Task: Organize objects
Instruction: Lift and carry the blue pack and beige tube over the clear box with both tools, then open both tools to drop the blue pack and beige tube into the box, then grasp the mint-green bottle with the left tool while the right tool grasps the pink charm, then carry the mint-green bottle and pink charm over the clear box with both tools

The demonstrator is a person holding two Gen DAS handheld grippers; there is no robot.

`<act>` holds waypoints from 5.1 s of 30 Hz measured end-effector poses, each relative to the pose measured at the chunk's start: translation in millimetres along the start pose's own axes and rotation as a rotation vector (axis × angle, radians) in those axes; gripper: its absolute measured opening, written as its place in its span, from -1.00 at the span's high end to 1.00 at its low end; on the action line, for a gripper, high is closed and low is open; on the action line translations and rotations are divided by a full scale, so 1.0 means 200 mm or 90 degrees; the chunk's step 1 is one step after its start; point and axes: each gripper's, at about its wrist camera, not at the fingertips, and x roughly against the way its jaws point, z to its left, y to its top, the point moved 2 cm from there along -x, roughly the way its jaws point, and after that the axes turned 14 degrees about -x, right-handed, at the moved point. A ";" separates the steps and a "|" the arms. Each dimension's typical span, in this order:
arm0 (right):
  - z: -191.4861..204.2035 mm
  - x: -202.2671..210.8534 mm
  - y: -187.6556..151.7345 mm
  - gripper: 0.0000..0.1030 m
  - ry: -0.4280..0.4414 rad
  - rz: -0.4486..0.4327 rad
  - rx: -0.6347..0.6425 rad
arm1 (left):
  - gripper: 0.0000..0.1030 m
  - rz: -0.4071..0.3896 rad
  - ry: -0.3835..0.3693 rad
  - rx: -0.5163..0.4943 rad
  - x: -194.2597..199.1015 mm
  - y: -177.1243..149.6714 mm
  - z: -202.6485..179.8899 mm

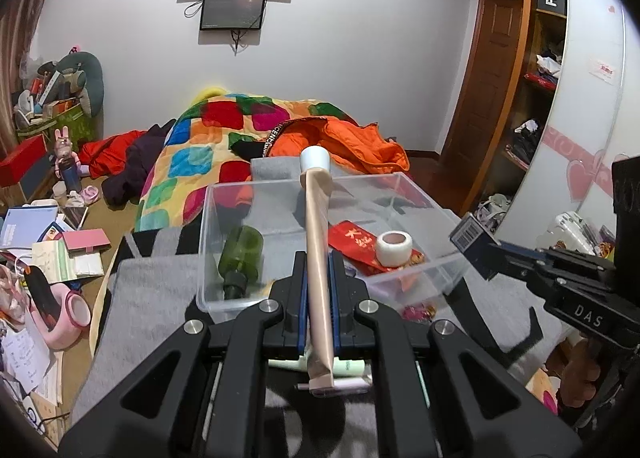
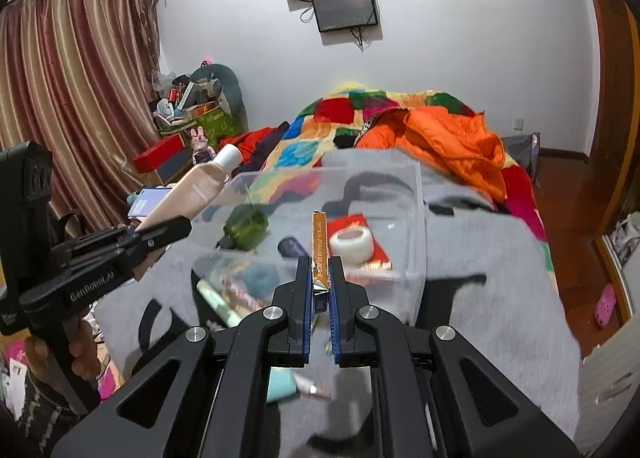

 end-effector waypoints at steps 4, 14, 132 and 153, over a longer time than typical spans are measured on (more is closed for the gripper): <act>0.02 -0.08 0.07 0.87 -0.001 0.001 -0.001 | 0.84 0.008 0.005 0.000 -0.06 0.03 0.03; 0.06 -0.30 0.16 0.87 -0.005 0.034 0.020 | 0.84 0.046 -0.007 -0.002 -0.21 0.04 0.08; -0.09 -0.06 -0.04 0.74 -0.020 0.029 -0.012 | 0.54 0.034 -0.058 0.006 0.03 -0.15 -0.17; 0.01 -0.11 0.22 0.74 -0.013 -0.038 -0.006 | 0.54 -0.023 -0.006 0.010 -0.03 0.18 0.03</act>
